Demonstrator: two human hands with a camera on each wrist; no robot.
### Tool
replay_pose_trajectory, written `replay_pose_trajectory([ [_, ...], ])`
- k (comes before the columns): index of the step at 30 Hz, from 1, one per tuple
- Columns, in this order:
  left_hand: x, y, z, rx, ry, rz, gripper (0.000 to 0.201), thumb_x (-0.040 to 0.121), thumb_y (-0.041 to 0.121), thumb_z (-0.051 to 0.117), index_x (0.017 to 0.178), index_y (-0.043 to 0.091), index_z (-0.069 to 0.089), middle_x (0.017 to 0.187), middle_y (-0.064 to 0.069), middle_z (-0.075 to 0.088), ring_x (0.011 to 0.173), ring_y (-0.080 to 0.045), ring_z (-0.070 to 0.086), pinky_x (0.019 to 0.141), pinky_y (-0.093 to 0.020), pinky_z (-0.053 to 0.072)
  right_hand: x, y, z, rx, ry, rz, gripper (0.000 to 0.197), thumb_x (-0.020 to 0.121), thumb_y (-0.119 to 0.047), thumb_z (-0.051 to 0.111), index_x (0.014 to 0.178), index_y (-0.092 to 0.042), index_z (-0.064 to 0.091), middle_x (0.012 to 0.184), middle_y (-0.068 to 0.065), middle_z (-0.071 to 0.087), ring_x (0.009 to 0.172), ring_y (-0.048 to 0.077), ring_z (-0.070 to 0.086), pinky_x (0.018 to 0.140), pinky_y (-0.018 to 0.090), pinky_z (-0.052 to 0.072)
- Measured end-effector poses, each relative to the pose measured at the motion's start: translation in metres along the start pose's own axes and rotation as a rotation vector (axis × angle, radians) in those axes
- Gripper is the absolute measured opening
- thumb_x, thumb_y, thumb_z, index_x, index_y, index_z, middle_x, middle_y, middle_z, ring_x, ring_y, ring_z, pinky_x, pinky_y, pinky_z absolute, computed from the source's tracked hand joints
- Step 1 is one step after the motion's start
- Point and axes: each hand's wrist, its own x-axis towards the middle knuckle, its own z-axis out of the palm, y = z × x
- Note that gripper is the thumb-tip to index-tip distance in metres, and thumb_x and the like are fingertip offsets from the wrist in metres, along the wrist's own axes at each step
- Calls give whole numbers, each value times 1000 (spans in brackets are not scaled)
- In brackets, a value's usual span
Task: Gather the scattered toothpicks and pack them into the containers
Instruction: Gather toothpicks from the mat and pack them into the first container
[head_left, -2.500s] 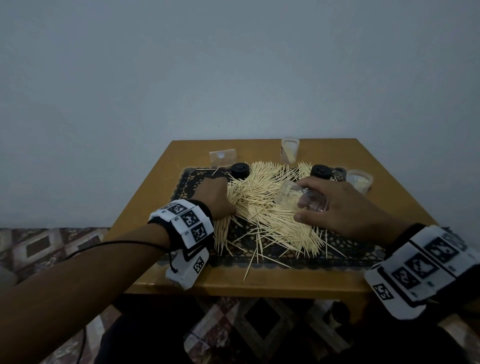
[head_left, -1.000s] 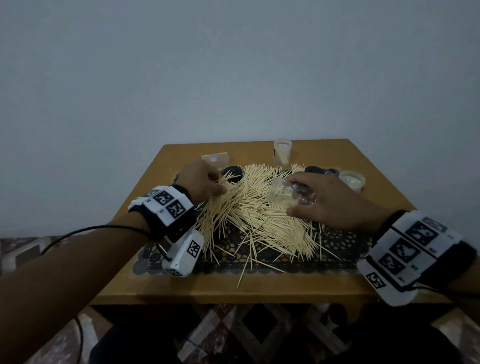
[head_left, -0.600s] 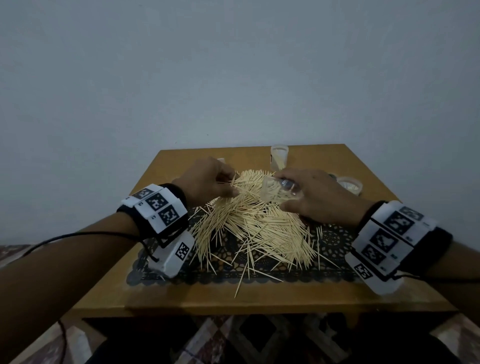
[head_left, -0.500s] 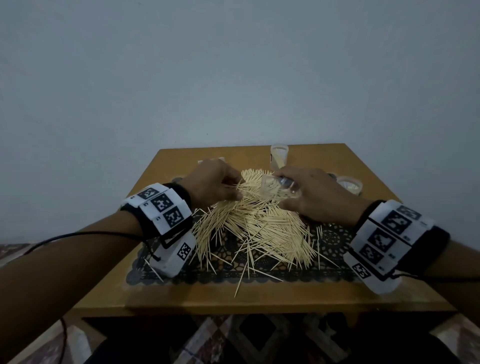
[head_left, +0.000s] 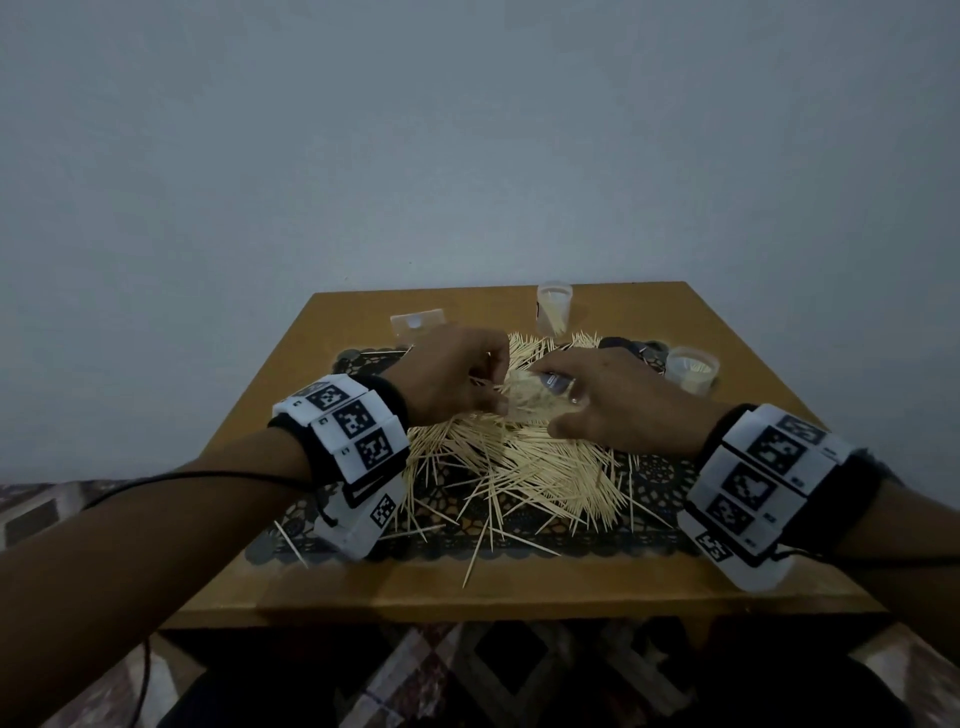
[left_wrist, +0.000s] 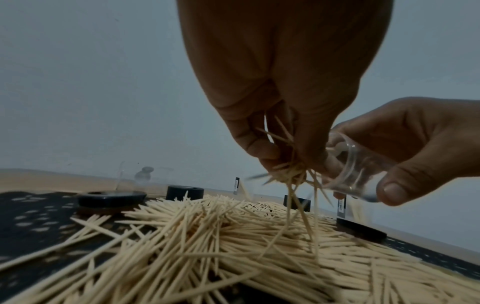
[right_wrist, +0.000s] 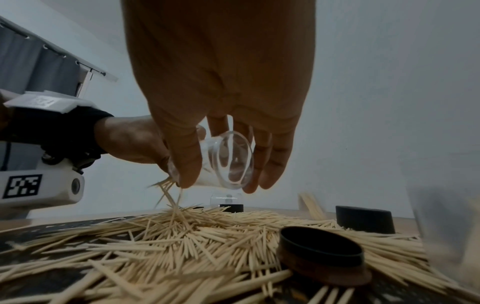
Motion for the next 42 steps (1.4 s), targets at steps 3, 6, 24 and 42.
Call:
replay_pose_trajectory([
  [3, 0, 0, -1, -45, -5, 0, 22, 72, 15, 81, 70, 19, 60, 65, 13, 60, 59, 6, 55, 57, -8, 41, 0, -1, 3, -1, -13, 6, 61, 80, -30, 77, 135, -20, 51, 119, 0, 64, 90, 5, 52, 75, 21, 38],
  [6, 1, -2, 1, -98, 34, -9, 16, 72, 14, 81, 74, 15, 66, 71, 10, 65, 63, 2, 60, 61, -15, 48, 0, 0, 4, 9, -20, 17, 59, 81, -32, 77, 132, -20, 52, 118, 2, 65, 93, 10, 57, 79, 27, 46],
  [24, -6, -12, -4, -201, 53, -84, 28, 81, 8, 73, 106, 13, 60, 101, -1, 64, 93, -15, 65, 86, -39, 56, 9, 9, 15, 98, 30, 111, 51, 78, -34, 79, 121, -20, 56, 102, -7, 64, 76, -3, 53, 62, 13, 36],
  [42, -14, 2, 8, -291, 227, -41, 15, 80, 8, 75, 81, 6, 60, 70, -3, 67, 62, -10, 65, 61, -24, 55, 2, 4, 12, 131, 43, 65, 55, 77, -34, 80, 124, -22, 54, 106, -7, 63, 91, 11, 61, 70, 20, 44],
])
